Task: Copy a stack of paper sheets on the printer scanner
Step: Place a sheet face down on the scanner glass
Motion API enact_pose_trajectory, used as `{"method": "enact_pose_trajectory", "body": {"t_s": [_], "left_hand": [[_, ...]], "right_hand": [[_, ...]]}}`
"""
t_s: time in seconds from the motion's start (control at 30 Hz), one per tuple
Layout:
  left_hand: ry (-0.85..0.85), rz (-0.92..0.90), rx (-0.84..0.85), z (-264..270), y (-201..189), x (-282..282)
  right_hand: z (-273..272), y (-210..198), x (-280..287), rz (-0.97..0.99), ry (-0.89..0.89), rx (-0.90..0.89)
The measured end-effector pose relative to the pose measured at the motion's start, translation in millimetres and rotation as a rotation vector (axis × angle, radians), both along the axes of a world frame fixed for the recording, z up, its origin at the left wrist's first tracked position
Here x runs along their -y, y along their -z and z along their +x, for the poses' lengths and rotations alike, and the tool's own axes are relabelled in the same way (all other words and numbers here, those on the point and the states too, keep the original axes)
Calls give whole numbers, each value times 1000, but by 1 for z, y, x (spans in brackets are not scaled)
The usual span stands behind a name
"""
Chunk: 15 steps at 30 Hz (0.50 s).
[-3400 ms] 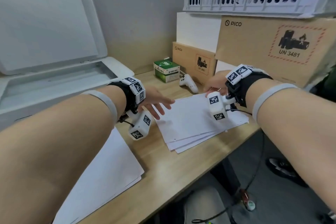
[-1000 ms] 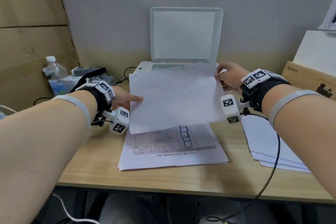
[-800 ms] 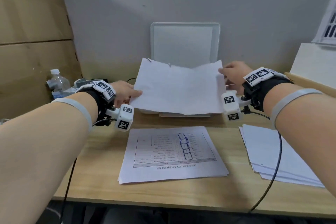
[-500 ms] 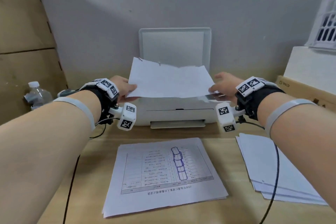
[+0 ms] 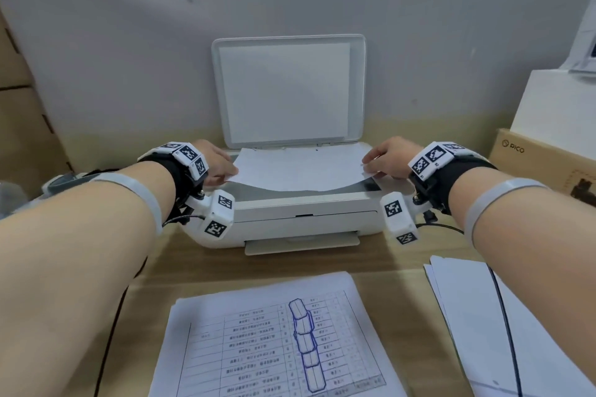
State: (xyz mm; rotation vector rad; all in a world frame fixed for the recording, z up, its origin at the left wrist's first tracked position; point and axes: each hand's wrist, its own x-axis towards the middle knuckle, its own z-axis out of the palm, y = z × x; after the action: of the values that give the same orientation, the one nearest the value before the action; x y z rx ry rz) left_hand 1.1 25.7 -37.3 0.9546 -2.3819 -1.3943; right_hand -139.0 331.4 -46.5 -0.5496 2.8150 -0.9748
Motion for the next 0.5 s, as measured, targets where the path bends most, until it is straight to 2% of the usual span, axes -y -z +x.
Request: {"method": "enact_pose_trajectory", "body": {"t_s": [0.33,0.5], "left_hand": [[103,-290,258,12,-1,1],[109,-325,308,15,-4,1]], "right_hand": [[1,0,5,188,-72,-21],[7,-2,4,251,-77,-7]]}}
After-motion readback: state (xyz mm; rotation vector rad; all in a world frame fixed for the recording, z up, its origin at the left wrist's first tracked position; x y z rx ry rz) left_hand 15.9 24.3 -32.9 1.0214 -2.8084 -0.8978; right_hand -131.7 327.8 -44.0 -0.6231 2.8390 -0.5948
